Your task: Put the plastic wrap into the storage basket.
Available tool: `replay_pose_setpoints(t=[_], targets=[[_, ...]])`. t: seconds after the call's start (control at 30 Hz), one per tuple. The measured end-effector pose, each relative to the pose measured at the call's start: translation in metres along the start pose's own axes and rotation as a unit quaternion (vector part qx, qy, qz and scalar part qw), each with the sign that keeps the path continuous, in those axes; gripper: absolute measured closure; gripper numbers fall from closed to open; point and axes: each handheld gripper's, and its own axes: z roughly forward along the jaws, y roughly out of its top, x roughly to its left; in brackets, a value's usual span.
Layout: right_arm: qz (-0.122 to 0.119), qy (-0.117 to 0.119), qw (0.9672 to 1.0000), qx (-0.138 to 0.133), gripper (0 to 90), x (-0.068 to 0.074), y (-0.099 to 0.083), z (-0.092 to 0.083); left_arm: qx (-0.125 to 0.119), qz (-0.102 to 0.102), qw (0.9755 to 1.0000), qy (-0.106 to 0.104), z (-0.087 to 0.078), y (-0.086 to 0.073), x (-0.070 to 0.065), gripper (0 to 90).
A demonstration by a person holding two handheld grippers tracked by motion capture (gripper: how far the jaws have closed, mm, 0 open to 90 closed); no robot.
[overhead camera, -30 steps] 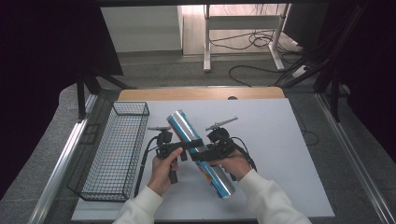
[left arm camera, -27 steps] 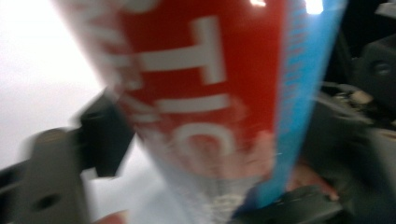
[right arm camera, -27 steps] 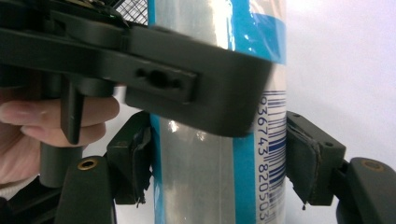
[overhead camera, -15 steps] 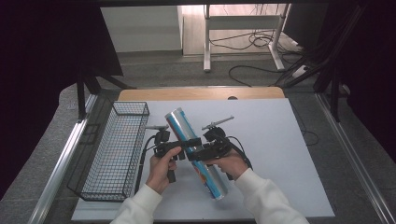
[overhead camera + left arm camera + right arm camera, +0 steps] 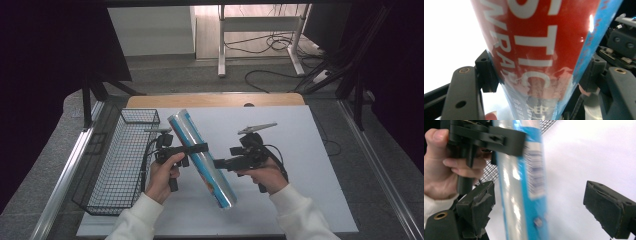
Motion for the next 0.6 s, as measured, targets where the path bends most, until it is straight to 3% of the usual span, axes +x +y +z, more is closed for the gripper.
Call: replay_pose_setpoints(t=[0.17,0.43,0.6], targets=[[0.018,-0.032,0.9992,-0.016,10.6,-0.026,-0.016,-0.023,0.004,0.004,1.0000,0.000,-0.008,0.004,0.000,32.0],[0.004,-0.086,0.9963,-0.010,11.4,-0.051,-0.044,-0.033,0.011,0.012,0.9999,0.004,-0.016,0.006,-0.003,32.0],[0.010,-0.103,0.9946,-0.010,12.0,-0.060,-0.060,-0.035,0.014,0.024,0.9996,0.009,-0.024,0.005,-0.007,32.0]])
